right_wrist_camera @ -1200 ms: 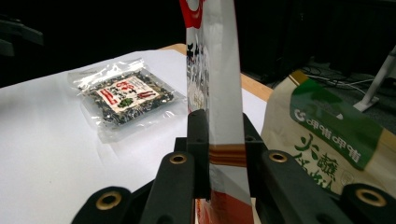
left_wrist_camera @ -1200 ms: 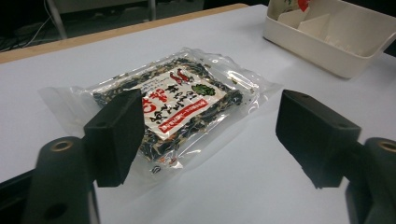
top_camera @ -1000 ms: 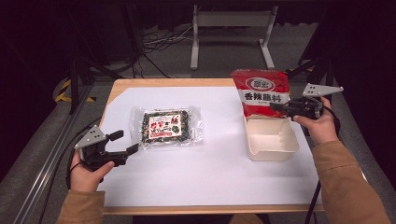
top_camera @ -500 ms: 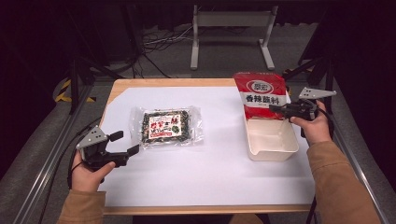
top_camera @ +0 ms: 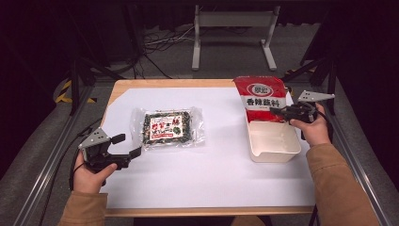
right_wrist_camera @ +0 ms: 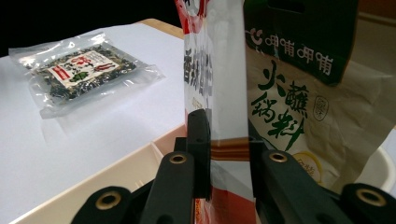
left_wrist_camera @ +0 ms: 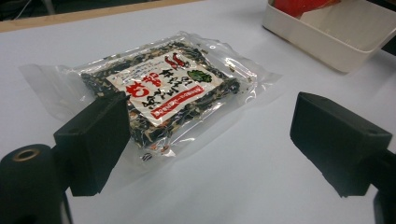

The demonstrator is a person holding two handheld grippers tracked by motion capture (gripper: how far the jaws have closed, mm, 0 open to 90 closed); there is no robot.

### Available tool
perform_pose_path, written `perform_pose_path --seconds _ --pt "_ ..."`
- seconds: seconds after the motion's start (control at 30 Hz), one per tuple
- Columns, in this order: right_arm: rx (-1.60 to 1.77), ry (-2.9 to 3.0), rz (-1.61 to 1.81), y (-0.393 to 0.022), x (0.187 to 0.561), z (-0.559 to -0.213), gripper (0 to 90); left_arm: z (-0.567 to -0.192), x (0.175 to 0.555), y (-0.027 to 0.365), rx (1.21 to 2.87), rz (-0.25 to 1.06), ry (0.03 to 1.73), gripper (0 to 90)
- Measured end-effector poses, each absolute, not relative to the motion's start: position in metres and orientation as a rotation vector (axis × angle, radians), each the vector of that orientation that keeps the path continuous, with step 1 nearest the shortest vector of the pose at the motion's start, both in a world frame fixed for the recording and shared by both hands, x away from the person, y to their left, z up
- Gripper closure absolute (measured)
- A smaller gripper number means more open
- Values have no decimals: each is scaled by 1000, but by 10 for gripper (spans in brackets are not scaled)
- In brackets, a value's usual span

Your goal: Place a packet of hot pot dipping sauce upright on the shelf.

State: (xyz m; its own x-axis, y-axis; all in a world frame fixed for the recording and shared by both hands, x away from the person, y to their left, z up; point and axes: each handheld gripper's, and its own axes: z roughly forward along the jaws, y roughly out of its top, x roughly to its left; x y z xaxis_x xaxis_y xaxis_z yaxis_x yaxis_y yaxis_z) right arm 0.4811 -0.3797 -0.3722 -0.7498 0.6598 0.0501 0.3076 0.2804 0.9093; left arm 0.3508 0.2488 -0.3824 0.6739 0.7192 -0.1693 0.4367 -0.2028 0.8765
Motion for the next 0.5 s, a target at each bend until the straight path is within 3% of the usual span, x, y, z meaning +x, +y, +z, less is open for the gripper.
perform_pose_path --seconds 0.17,0.5 --pt "888 2203 1315 -375 481 -372 751 -382 350 247 1844 332 910 131" --pt "867 2177 1061 -362 479 -372 755 -383 350 247 1850 328 909 141"
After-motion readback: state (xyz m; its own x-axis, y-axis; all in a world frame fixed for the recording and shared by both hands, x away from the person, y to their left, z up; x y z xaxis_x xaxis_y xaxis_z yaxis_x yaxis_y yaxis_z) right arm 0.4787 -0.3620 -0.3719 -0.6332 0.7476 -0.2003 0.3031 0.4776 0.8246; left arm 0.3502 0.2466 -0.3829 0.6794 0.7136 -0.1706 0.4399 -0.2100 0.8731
